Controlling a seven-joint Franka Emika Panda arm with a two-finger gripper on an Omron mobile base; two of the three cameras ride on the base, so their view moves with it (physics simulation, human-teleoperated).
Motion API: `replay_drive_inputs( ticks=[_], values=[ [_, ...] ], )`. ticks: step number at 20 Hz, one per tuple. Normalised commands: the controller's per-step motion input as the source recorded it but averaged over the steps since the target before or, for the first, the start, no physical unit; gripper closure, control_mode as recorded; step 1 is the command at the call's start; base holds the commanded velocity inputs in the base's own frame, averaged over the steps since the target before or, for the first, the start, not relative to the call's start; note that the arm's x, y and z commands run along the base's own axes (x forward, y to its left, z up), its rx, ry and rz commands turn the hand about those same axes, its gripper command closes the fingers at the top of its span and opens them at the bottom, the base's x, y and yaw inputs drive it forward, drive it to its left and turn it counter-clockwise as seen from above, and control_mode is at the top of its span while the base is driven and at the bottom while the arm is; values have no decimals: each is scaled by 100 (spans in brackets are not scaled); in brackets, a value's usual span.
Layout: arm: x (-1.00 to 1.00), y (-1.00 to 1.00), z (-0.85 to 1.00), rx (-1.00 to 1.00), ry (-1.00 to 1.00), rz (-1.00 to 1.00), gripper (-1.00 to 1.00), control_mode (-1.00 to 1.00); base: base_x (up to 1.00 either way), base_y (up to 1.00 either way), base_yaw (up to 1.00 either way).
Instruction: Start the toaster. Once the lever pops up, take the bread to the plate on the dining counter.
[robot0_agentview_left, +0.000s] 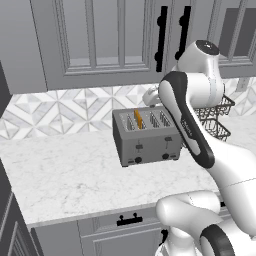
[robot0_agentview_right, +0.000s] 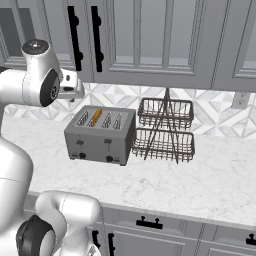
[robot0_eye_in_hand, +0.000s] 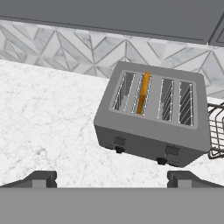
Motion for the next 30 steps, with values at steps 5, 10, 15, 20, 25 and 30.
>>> replay_drive_inputs(
  ticks=[5, 10, 15, 20, 25, 30],
  values=[
    [0, 0, 0, 0, 0, 0, -100, -100, 0, 0, 0],
    [0, 0, 0, 0, 0, 0, -100, -100, 0, 0, 0],
    [0, 0, 0, 0, 0, 0, -100, -100, 0, 0, 0],
    [0, 0, 0, 0, 0, 0, -100, -100, 0, 0, 0],
    [0, 0, 0, 0, 0, 0, -100, -100, 0, 0, 0],
    [0, 0, 0, 0, 0, 0, -100, -100, 0, 0, 0]
  ],
)
